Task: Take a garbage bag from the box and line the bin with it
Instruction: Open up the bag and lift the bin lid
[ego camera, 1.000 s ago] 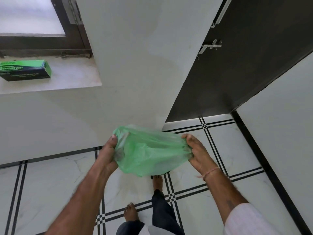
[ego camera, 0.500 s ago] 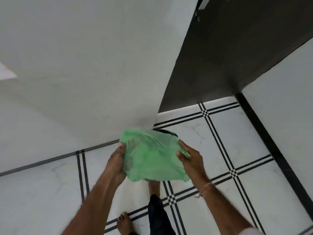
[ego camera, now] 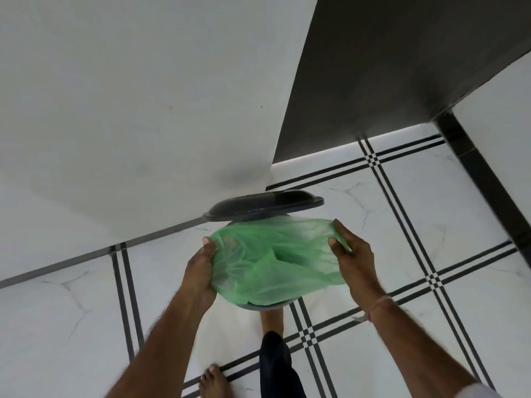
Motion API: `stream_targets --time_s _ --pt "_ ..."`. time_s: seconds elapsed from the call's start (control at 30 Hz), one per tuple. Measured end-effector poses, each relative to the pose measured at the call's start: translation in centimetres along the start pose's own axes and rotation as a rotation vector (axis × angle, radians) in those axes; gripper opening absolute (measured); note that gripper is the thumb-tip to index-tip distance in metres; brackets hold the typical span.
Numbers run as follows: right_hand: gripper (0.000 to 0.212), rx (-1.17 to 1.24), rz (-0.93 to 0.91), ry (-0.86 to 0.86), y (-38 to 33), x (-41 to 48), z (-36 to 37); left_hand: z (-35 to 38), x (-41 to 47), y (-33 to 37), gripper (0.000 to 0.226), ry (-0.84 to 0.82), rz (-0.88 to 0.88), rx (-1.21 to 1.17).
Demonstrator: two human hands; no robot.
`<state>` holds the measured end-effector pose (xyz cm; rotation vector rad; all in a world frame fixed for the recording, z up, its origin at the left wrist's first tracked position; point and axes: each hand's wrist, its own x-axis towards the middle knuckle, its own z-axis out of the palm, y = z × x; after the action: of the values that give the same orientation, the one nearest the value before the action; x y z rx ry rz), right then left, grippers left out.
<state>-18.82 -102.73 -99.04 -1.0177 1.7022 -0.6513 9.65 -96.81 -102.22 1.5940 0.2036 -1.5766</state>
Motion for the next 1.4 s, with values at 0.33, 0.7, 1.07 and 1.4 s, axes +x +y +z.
stream_targets --time_s 0.33,0.7,1.07,1.4 --pt "0.050 -0.068 -0.020 -0.141 7.8 7.2 4.3 -3.6 9.9 -1.7 0.062 0.003 0.094 0.004" --pt "0.048 0.107 0.050 -0.141 11.9 14.5 6.8 -2.6 17.4 -1.1 0.040 -0.074 0.061 -0.109" --pt "0.018 0.236 0.205 -0.028 13.6 14.5 5.4 -4.1 17.1 -3.0 0.035 -0.162 0.063 0.041" --pt "0.018 0.431 0.181 -0.045 14.1 12.4 4.4 -5.1 15.9 -5.1 0.053 -0.185 0.110 0.058"
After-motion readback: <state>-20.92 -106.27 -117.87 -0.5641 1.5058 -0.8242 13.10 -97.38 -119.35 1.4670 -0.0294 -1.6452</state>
